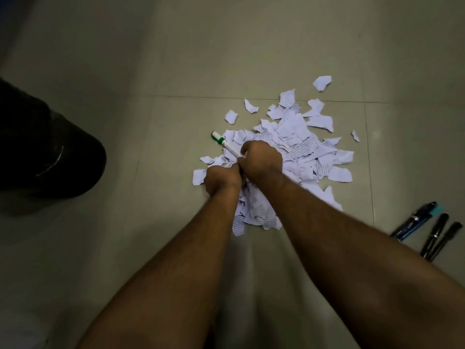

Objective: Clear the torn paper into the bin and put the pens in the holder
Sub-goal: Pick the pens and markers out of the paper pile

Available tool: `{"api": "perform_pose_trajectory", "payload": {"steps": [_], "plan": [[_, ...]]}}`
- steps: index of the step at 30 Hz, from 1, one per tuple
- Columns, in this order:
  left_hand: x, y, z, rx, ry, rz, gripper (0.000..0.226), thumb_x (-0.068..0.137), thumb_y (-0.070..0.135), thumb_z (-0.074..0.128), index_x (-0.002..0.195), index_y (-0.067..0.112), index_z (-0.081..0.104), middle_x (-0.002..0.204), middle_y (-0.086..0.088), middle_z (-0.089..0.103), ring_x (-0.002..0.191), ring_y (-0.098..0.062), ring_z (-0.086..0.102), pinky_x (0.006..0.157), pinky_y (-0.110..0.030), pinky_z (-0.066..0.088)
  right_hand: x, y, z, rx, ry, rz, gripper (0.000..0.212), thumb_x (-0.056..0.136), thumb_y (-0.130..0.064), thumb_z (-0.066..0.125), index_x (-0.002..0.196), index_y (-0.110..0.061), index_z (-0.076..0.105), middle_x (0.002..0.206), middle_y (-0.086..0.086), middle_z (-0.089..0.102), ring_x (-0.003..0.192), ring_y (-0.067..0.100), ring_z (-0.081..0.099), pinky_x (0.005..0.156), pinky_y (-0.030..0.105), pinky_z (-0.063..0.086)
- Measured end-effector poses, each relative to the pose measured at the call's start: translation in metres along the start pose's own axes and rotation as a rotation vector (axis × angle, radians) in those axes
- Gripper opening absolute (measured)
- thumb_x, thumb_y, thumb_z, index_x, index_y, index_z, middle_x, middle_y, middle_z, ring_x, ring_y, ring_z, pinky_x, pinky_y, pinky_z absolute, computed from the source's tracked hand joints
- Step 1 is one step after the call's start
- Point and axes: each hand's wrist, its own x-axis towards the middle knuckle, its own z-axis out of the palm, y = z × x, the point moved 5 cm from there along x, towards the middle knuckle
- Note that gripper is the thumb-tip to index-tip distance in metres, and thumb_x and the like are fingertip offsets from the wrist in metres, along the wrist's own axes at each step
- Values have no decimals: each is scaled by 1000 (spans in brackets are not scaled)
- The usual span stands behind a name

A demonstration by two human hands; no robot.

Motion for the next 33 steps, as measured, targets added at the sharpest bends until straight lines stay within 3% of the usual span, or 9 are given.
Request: {"api": "perform_pose_trajectory", "payload": {"steps": [5, 15, 18, 20, 24, 28, 33], "plan": [[-1, -2, -3, 26, 30, -14, 39, 77, 39, 67, 108, 15, 71, 111, -8, 73, 98, -32, 69, 89, -39, 57, 0, 1, 3, -17, 35, -3, 26, 88, -37, 62, 106, -20, 66, 104, 5, 68, 98, 27, 64, 75, 31, 46], [-24, 3, -14, -15, 149, -71, 49, 79, 24, 76, 120, 9, 53, 125, -12, 63, 112, -33, 62, 87, -35, 51, -33, 10, -8, 289, 126, 57, 31, 86, -44, 66, 108, -22, 69, 103, 0, 73, 95, 23, 67, 76, 32, 49], [-36, 12, -18, -28, 173, 17, 48, 77, 24, 77, 115, 10, 51, 118, -11, 65, 105, -33, 64, 81, -33, 50, -47, 16, -16, 398, 147, 102, 30, 86, -43, 67, 105, -21, 71, 97, -1, 74, 89, 20, 67, 72, 29, 48], [-47, 23, -18, -65, 149, 146, 41, 76, 18, 75, 108, 12, 50, 102, -8, 68, 95, -31, 67, 76, -33, 51, -56, 26, -23, 503, 161, 164, 26, 85, -43, 68, 99, -22, 71, 87, -4, 72, 84, 19, 67, 70, 28, 48], [-74, 50, -7, 34, 9, 457, 37, 74, 11, 72, 105, 16, 53, 72, 4, 60, 75, -27, 65, 68, -32, 54, -72, 53, -48, 671, 236, 270, 22, 85, -38, 70, 95, -18, 73, 76, -8, 66, 79, 17, 66, 70, 27, 49], [-96, 68, 30, 189, -206, 532, 24, 75, 13, 73, 97, 14, 66, 80, 0, 67, 80, -24, 68, 74, -31, 56, -90, 98, -75, 682, 309, 370, 21, 84, -33, 70, 95, -16, 74, 82, -4, 70, 80, 17, 65, 73, 26, 48], [-157, 60, 115, 410, -498, 615, 24, 73, 15, 76, 96, 13, 73, 95, -9, 74, 89, -26, 68, 83, -32, 56, -150, 186, -84, 770, 525, 725, 19, 83, -30, 72, 94, -15, 74, 88, 5, 74, 85, 25, 68, 74, 25, 47]]}}
